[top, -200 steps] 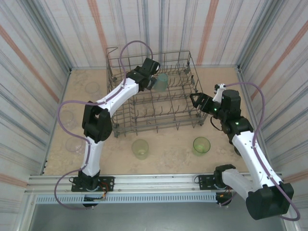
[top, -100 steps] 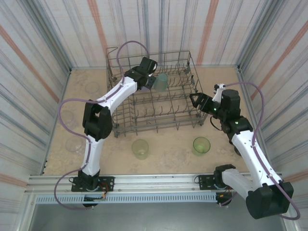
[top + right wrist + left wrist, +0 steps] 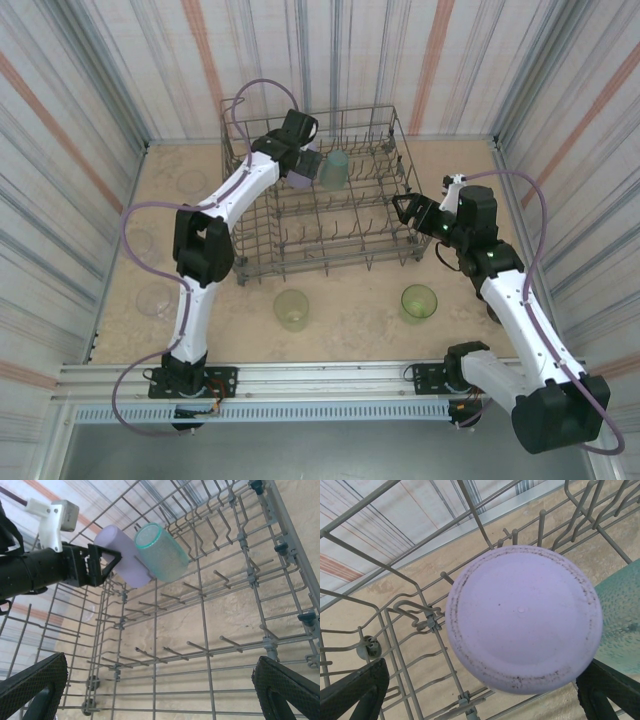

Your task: Load the cups into the dish rack

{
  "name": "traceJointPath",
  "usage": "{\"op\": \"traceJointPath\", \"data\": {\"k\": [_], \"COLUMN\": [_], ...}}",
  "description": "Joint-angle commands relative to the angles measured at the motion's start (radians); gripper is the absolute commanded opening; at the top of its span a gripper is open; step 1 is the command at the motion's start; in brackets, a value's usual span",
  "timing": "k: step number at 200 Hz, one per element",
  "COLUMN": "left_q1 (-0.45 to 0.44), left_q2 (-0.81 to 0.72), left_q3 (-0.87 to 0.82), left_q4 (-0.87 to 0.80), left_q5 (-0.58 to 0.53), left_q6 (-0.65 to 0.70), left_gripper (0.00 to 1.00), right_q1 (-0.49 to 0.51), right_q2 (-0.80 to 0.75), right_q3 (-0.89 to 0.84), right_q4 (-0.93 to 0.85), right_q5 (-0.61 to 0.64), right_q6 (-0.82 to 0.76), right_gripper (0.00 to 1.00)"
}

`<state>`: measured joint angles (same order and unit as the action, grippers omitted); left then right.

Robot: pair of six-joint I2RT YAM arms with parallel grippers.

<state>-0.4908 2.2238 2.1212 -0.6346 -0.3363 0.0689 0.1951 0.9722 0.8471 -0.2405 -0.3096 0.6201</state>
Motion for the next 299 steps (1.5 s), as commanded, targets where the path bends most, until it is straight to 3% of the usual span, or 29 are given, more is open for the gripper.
{"op": "traceJointPath", "data": {"k": [1,94,161,252,299], "left_q1": [0.038,0.041,0.041,0.031,0.025], "left_q2": [0.010,-0.168,-0.205,-0.226,-0.135], "left_q3": [0.059,-0.017,-0.082,-0.098,0.025], "left_q4": [-0.011,0.036,0.049,0.048,-0.004], "left_q5": [-0.072,-0.083,-0.081,0.095,0.191], "left_q6": [-0.045,-0.068,-0.089,-0.164,-0.201], "left_gripper": [0.99,0.99,0.99,0.99,0.99], "right_q1": [0.010,0.031,0.052,0.078,0.081], "right_q2": [0.005,0.004,0.002,0.003,-0.003], "right_q3": [0.038,0.055,0.059,0.077,0.075], "right_q4": [-0.014,-0.026,-0.027,-0.041,-0.050], "right_q5": [0.015,0.021,0.035,0.050,0.058], "right_q6": [0.007,0.009,0.009,0.012,0.015], "right_gripper": [0.99,0.99,0.99,0.99,0.99]}}
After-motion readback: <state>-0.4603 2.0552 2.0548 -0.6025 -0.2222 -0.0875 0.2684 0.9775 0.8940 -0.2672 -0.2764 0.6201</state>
